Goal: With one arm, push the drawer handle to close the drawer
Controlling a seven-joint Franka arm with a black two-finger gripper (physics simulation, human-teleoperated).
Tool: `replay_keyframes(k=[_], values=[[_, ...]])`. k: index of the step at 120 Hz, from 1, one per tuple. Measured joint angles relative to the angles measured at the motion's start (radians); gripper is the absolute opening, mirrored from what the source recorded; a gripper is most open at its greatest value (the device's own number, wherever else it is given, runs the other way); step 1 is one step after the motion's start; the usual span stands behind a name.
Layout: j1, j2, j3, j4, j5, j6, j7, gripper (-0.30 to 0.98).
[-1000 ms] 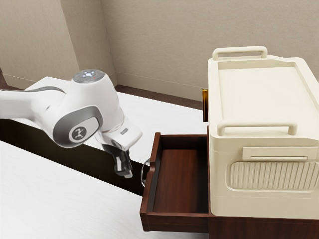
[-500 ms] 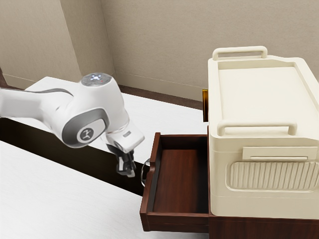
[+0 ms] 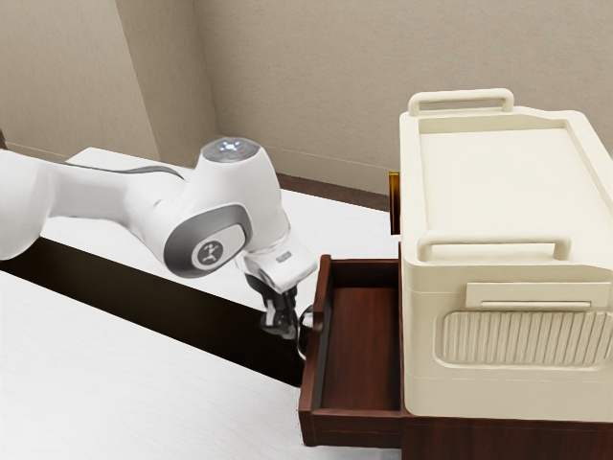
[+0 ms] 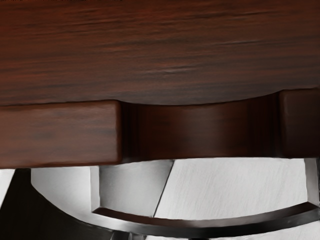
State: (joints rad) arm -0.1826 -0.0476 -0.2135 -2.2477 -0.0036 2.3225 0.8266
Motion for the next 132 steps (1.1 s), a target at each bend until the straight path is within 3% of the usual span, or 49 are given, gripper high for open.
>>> replay_keyframes(k=[95,104,116,122,132], values=[[0.001,0.275,-0.109,0.299,-0.017,0.025,-0.008,0.06],[0.002,0.261,-0.110,0.291,-0.029,0.029,-0.008,0.05],[0.016,0.175,-0.103,0.167,-0.089,0.060,-0.008,0.09],[0.010,0.151,-0.081,0.150,-0.124,0.053,-0.017,0.20],[-0.035,0.112,0.102,0.243,-0.171,-0.066,-0.093,0.36]])
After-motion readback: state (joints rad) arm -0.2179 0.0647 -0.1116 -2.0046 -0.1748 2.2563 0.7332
